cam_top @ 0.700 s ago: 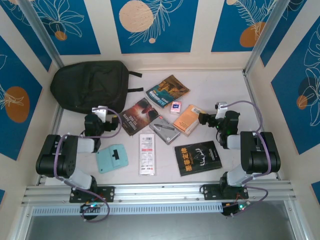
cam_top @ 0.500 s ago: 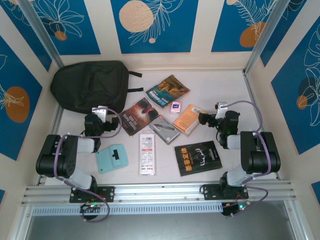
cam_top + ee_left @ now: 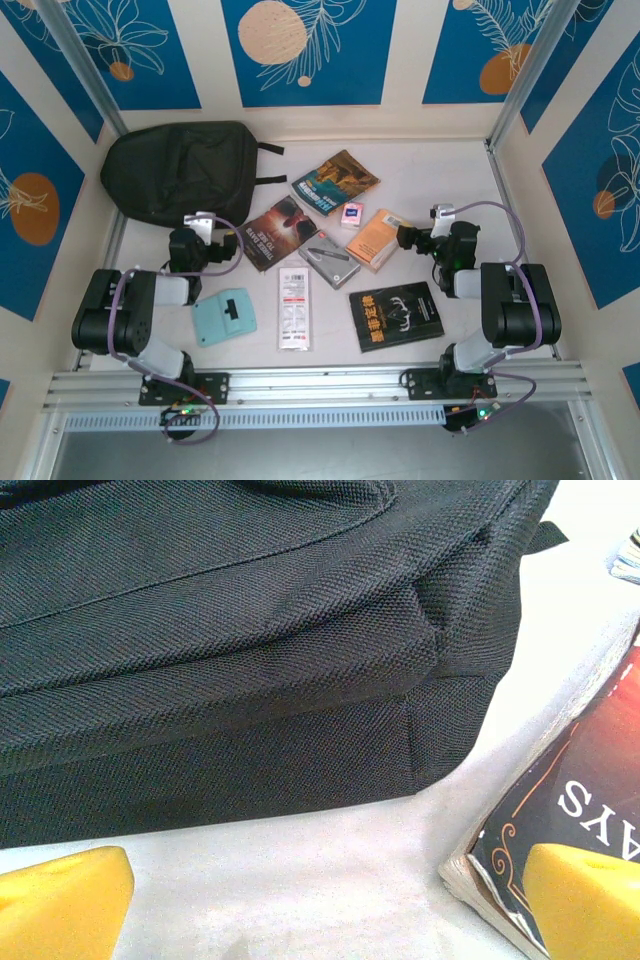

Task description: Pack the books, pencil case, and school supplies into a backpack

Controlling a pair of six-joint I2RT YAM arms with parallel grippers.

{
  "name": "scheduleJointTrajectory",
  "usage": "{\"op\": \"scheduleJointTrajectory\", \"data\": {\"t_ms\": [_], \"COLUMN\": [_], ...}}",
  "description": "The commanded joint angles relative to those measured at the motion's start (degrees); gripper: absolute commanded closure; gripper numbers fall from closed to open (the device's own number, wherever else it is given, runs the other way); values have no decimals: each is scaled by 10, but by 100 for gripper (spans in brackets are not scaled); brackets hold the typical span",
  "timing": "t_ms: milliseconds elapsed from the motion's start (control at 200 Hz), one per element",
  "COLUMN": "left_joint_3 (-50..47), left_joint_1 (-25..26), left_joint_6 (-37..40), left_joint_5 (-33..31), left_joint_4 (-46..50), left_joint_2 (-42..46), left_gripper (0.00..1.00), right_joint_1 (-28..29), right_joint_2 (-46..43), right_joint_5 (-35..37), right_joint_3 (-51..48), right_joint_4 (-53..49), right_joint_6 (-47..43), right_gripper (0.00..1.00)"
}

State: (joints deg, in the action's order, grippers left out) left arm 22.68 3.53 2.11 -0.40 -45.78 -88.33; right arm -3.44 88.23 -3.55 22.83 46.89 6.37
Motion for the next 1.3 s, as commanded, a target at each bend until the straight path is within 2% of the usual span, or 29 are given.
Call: {"op": "scheduleJointTrajectory", "data": {"t_ms": [0,160,255,305,365,440,580,655,760,855,915,985,1060,1160,1240,1295], "left_joint_3": [11,7,32,51,71,91,146,208,302,354,370,380,385,324,293,287], "left_joint_1": [-4,-3,4,15,34,64,120,146,193,218,226,225,219,163,129,115], "left_joint_6": [9,10,21,33,42,38,-15,-40,-91,-174,-198,-265,-317,-363,-403,-414], "left_joint_5": [12,14,15,16,9,-3,32,92,61,52,80,76,31,154,165,134], "left_joint_4": [-4,-7,90,146,200,249,350,450,635,766,815,890,962,913,881,876], "left_joint_2": [6,11,74,113,174,248,338,347,336,321,311,297,275,264,270,279], "left_gripper": [0,0,0,0,0,0,0,0,0,0,0,0,0,0,0,0], "right_joint_1": [0,1,3,23,59,108,189,251,346,408,438,436,397,321,289,293], "right_joint_2": [-4,-7,-15,-51,-107,-159,-237,-268,-314,-346,-358,-382,-424,-476,-459,-432], "right_joint_5": [-9,-10,-57,-43,26,72,106,98,121,185,208,186,116,28,-5,-5], "right_joint_3": [8,5,3,11,41,82,167,210,258,295,328,361,331,261,265,280], "right_joint_4": [7,11,12,-32,-129,-199,-269,-330,-445,-553,-643,-785,-776,-714,-748,-784], "right_joint_6": [-2,-2,-22,-43,-63,-96,-66,-64,-60,32,71,156,159,234,278,284], "right_gripper": [1,1,1,1,1,1,1,1,1,1,1,1,1,1,1,1]}}
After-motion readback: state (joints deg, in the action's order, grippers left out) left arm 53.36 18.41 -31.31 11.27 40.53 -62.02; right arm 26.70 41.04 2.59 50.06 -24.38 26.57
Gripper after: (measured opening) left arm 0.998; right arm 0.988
